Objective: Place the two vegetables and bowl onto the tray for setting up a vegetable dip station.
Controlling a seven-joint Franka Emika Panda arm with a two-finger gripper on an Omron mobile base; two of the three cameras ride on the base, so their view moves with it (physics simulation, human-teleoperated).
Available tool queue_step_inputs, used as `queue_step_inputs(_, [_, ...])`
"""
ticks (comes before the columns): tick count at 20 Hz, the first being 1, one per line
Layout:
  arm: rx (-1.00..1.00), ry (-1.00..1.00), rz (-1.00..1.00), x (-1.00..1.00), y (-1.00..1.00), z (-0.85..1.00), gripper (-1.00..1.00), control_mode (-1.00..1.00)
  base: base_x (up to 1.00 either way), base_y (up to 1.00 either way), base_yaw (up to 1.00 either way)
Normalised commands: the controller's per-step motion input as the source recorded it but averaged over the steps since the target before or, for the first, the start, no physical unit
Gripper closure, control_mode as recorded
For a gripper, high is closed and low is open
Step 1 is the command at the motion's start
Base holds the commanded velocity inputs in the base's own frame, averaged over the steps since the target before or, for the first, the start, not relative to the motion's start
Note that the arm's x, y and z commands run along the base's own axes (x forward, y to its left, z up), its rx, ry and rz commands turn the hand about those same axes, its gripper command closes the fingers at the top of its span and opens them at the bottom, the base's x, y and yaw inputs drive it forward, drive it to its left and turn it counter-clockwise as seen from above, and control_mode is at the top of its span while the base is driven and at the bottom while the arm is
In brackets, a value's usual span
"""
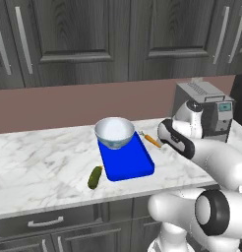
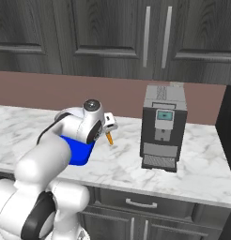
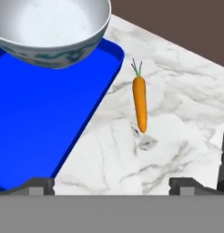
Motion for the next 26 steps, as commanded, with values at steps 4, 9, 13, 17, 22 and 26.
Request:
queue_step_inputs(4, [0.0, 0.0, 0.0, 0.17, 0.0, -0.13, -1.0, -1.0, 0.0, 0.0, 0.0])
queue_step_inputs(9, [0.0, 0.0, 0.0, 0.17, 0.0, -0.11, -1.0, -1.0, 0.0, 0.0, 0.0])
queue_step_inputs(13, [0.0, 0.0, 0.02, 0.19, 0.0, -0.11, -1.0, -1.0, 0.0, 0.0, 0.0])
queue_step_inputs(17, [0.0, 0.0, 0.06, 0.17, 0.0, -0.13, -1.0, -1.0, 0.0, 0.0, 0.0])
queue_step_inputs(22, [0.0, 0.0, 0.1, 0.19, -0.01, -0.11, -1.0, -1.0, 0.0, 0.0, 0.0])
queue_step_inputs(26, [0.0, 0.0, 0.08, 0.2, -0.01, -0.11, -1.0, -1.0, 0.0, 0.0, 0.0])
